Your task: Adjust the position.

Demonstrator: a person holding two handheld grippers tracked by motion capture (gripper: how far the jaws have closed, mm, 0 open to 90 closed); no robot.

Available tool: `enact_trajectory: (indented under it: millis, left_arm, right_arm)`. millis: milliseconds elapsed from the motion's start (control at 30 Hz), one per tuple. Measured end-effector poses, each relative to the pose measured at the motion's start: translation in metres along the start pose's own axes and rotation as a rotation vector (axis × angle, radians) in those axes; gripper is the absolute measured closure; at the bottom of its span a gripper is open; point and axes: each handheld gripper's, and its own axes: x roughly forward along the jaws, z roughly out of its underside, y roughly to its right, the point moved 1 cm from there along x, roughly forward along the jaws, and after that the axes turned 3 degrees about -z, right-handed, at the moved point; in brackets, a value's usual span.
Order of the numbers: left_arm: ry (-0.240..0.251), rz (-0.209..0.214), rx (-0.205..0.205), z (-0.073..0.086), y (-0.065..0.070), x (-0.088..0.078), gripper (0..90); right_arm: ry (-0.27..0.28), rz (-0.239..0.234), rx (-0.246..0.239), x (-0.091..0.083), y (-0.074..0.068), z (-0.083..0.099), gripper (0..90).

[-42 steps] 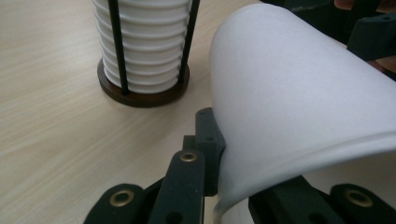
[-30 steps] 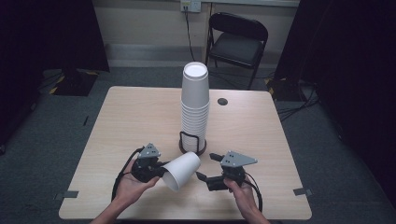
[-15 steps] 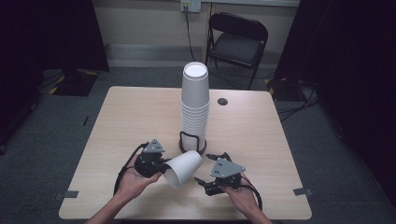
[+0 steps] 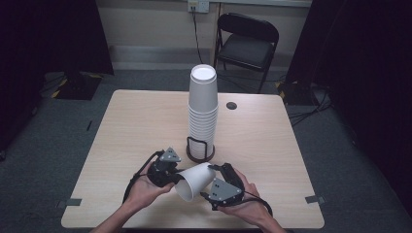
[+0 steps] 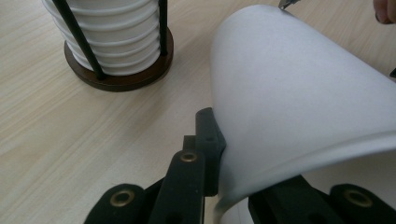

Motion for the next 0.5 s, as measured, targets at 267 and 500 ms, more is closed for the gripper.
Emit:
enact_trajectory:
  millis: [267,500]
  left_arm:
    - [-0.050,0.047,0.019,-0.005,0.002,0.003,86.4]
    - [-0.052,0.117,-0.029,-0.010,0.002,0.008,86.7]
  right_arm:
    - [0.014,-0.020,-0.089,0.002,-0.007,-0.006,10.1]
    - [0.027,-0.030,-0.131,0.007,-0.013,-0.010,8.9]
